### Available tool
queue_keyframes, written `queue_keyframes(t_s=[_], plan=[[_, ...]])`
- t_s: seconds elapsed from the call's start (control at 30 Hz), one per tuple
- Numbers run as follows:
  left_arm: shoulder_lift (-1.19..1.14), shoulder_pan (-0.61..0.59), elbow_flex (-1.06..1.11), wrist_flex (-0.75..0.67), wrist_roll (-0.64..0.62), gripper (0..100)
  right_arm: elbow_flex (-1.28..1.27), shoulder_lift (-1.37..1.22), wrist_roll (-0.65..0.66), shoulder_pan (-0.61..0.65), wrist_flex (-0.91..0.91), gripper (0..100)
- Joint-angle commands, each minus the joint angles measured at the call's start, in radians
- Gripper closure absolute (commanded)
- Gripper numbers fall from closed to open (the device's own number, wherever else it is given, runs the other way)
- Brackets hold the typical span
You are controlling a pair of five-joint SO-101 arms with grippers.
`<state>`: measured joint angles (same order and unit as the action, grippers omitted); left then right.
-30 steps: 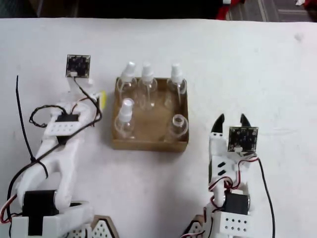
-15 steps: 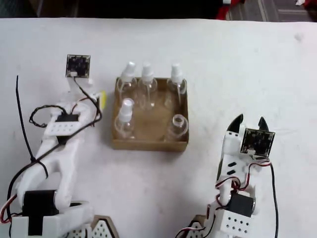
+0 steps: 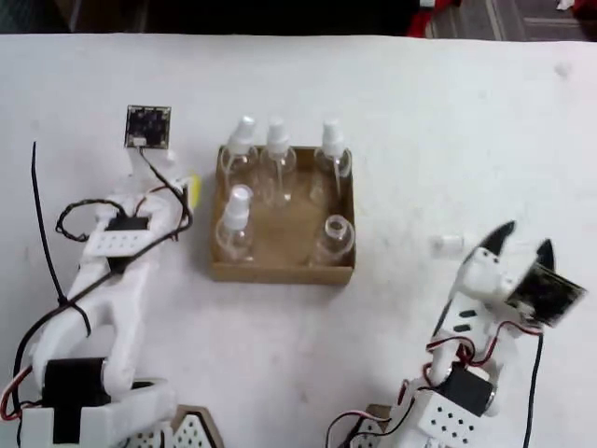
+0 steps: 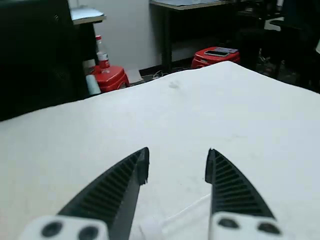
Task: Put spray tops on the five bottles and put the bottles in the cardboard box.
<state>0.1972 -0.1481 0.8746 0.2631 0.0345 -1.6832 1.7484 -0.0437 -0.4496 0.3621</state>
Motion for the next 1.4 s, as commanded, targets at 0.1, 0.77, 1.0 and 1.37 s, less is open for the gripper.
queue_keyframes(t_s=[0.1, 0.77, 1.0, 1.37], plan=[[0.039, 0.007, -0.008, -0.015, 0.002, 80, -0.011, -0.005, -0.064, -0.042, -0.042, 83.9], [0.039, 0.005, -0.006, -0.015, 0.009, 80, -0.011, -0.005, 0.041, 0.044, -0.004, 78.7], [0.039, 0.005, -0.008, -0.015, 0.009, 80, -0.011, -0.005, 0.041, 0.045, -0.001, 71.1], [0.039, 0.005, -0.069, 0.117, 0.011, 77, -0.011, -0.005, 0.041, 0.045, -0.002, 71.1]])
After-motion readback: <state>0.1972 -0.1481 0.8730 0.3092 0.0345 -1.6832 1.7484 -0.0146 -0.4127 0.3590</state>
